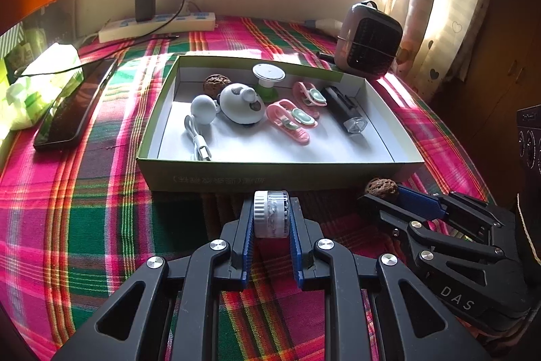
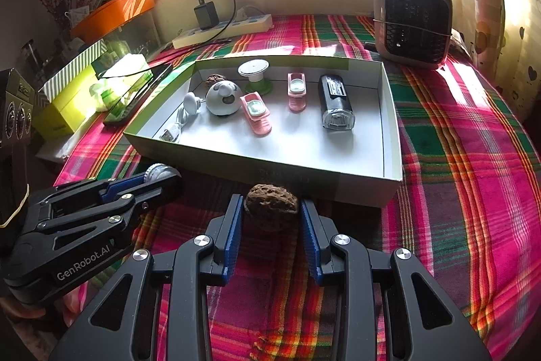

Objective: Organize objects
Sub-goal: 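Carry the roller with the left gripper while the right carries the walnut into the tray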

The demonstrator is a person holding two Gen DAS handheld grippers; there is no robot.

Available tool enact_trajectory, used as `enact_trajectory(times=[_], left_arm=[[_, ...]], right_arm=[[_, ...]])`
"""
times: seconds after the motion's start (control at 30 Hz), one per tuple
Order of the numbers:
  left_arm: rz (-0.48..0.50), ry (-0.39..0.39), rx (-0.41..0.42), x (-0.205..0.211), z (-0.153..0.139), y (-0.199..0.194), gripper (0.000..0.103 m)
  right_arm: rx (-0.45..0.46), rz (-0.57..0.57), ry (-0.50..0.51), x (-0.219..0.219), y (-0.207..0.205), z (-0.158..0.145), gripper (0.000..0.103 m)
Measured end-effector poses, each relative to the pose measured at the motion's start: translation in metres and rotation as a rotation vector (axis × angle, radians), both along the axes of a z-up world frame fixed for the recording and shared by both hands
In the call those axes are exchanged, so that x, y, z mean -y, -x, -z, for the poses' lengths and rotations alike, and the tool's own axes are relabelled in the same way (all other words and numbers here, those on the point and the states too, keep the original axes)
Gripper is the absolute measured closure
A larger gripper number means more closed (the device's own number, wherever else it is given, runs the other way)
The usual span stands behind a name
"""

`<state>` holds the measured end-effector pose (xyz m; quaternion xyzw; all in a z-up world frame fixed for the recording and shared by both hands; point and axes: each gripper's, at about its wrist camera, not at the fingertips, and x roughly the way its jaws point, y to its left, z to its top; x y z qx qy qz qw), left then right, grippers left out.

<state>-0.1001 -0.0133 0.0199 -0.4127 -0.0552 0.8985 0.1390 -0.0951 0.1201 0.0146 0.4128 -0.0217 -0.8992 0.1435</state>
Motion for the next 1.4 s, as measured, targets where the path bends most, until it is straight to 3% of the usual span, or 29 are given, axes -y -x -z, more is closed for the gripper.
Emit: enact_trajectory(times=[0.67, 1.4], left_arm=[[0.024, 0.013, -0.050, -0.009, -0.027, 0.029, 0.086], [0.018, 0.045, 0.004, -0.015, -0.008, 0.079, 0.086]], right_arm=[[-0.051, 0.010, 0.014, -0.009, 0.022, -0.025, 0.068], [-0.014, 0.002, -0.009, -0.011, 0.081, -0.012, 0.068]])
